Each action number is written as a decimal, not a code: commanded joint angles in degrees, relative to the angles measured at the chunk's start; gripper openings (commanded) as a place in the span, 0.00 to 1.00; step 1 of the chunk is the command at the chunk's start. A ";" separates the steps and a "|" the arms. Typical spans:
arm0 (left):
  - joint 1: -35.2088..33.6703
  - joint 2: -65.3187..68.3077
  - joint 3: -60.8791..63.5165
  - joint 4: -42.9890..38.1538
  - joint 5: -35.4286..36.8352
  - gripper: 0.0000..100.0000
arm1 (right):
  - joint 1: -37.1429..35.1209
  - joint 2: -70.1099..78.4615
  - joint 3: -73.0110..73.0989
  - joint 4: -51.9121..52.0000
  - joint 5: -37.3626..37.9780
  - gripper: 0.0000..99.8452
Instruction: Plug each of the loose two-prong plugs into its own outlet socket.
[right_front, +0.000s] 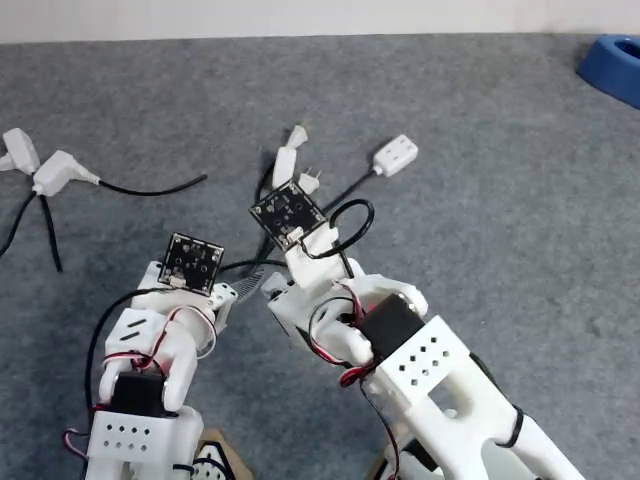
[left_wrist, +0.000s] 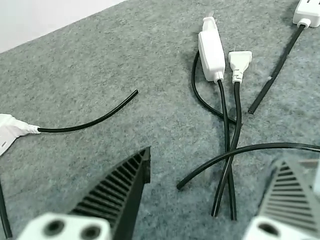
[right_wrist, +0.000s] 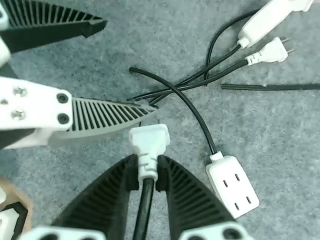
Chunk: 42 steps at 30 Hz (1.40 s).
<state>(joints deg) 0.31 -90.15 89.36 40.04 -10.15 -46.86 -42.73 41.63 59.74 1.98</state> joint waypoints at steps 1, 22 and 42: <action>0.22 -0.48 -0.75 -0.62 -0.53 0.37 | 0.92 -0.40 -3.82 0.13 0.88 0.01; -13.41 -0.57 0.22 -6.33 9.41 0.37 | 19.03 32.31 -43.74 38.90 34.64 0.01; -13.49 -0.57 1.10 -6.51 9.32 0.37 | 31.52 44.35 -49.10 41.10 56.35 0.01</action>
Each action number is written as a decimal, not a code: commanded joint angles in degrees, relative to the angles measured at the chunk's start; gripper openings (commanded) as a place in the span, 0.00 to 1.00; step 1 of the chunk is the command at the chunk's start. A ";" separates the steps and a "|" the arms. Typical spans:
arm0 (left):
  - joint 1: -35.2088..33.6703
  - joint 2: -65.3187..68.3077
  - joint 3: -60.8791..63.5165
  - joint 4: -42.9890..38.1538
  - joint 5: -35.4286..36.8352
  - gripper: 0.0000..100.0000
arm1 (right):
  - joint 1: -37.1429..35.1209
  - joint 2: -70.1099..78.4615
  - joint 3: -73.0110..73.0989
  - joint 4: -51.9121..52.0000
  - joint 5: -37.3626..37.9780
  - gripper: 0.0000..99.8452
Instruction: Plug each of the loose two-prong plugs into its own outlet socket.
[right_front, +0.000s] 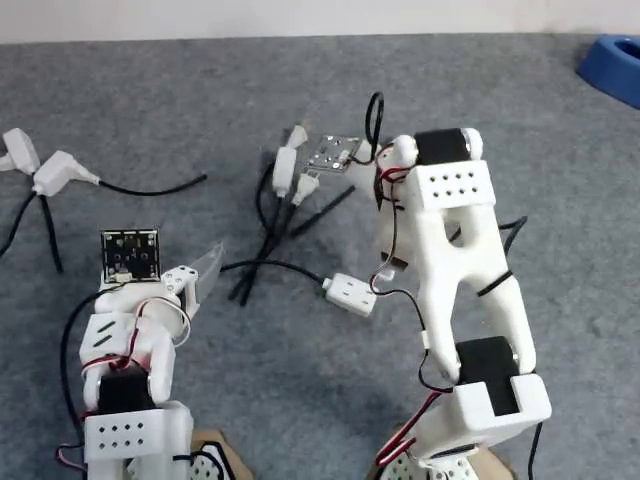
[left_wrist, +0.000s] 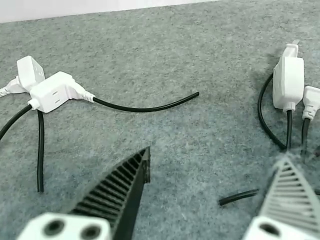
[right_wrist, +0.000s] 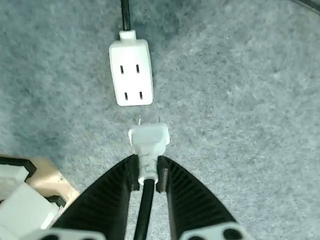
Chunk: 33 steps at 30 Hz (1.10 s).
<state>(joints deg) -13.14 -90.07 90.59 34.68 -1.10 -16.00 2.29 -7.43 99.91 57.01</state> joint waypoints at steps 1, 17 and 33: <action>-0.04 -0.66 -0.13 -1.14 0.26 0.37 | 0.40 -0.66 0.04 0.84 1.41 0.01; -1.63 -0.66 -0.66 -1.14 0.62 0.37 | -2.07 -0.66 2.42 -6.37 -4.04 0.01; -2.15 -0.66 -0.66 -1.14 0.62 0.37 | -2.51 -1.10 11.65 -10.15 -0.18 0.01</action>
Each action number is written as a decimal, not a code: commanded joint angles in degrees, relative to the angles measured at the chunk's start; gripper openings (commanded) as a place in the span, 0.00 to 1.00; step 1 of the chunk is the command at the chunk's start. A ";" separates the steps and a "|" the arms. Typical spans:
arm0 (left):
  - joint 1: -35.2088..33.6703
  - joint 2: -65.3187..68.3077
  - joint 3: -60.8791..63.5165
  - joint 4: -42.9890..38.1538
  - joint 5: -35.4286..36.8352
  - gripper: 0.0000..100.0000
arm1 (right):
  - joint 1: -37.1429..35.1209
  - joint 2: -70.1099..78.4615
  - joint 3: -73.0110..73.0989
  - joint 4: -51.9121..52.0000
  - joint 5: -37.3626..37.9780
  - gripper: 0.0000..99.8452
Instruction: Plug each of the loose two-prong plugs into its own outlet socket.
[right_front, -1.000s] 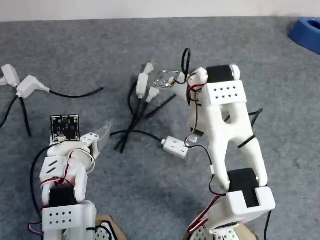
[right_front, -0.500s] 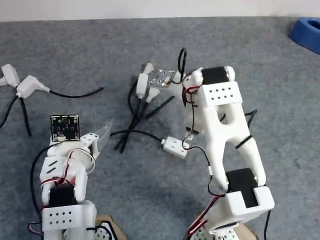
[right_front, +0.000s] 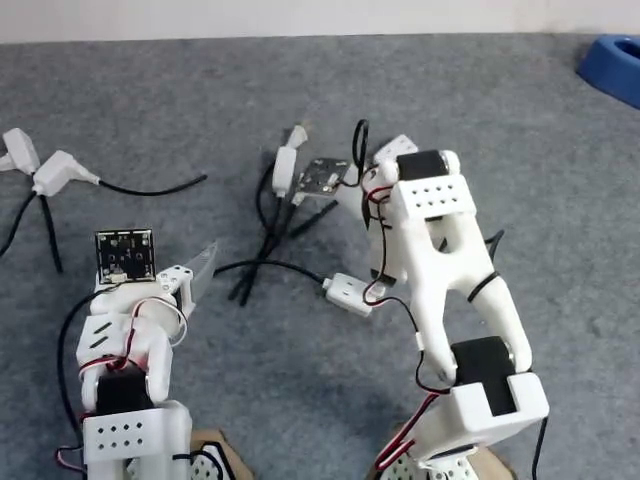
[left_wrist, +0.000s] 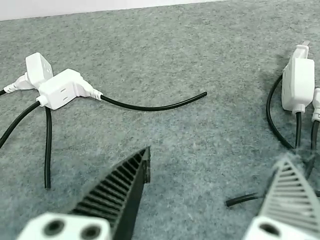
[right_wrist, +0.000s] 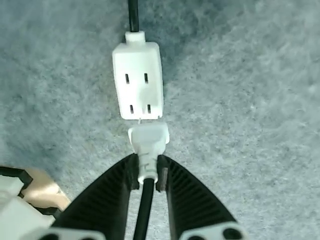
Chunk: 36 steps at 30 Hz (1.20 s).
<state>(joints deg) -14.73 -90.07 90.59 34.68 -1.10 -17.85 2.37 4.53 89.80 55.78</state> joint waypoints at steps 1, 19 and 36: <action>-0.57 -0.66 -0.66 -1.14 0.62 0.37 | -0.66 -1.19 -0.40 -0.04 1.14 0.01; -0.57 -0.66 -0.57 -1.14 0.62 0.37 | -5.41 -1.10 -0.40 -0.31 1.41 0.01; -0.57 -0.66 -0.48 -1.14 0.53 0.37 | -1.71 -0.75 -0.31 -1.63 5.19 0.01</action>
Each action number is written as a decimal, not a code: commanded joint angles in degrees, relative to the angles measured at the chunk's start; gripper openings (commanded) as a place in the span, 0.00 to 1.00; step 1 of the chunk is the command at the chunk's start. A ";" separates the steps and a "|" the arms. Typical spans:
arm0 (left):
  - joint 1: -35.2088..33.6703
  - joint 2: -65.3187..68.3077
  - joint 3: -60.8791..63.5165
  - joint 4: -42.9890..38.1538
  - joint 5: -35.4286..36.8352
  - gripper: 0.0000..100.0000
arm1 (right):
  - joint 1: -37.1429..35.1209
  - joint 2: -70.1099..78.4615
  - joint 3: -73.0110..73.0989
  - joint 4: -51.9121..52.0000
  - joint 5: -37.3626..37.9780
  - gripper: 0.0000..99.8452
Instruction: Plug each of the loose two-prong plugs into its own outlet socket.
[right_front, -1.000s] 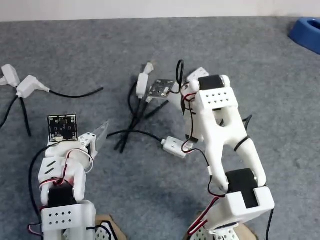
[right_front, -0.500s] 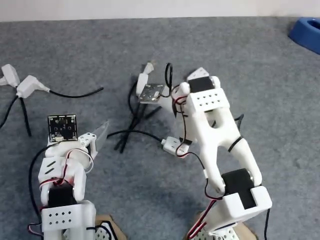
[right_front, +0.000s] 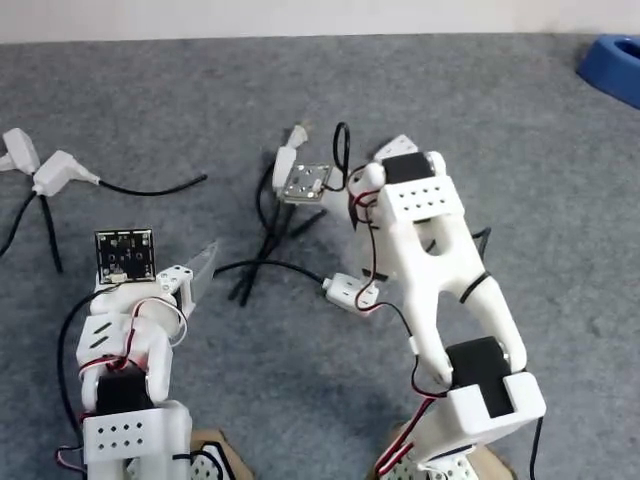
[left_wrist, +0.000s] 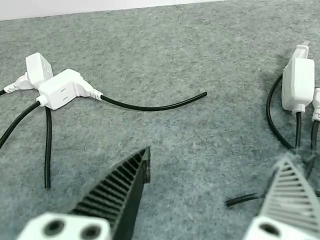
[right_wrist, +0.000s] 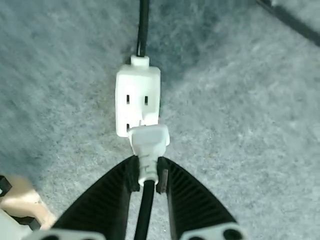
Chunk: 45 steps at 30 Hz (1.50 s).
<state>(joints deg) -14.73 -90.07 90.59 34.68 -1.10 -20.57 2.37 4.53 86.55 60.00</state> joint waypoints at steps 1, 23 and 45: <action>-0.57 -0.66 -0.48 -1.14 0.53 0.37 | 1.01 -0.75 -0.31 2.33 1.05 0.01; -0.66 -0.66 -0.48 -1.14 0.62 0.37 | 1.27 -0.48 2.15 0.22 0.44 0.01; -0.84 -0.66 -0.48 -1.14 0.62 0.37 | 1.27 3.12 6.29 -4.53 -1.49 0.01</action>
<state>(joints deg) -14.73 -90.07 90.59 34.68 -1.10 -19.87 4.13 10.95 82.59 58.68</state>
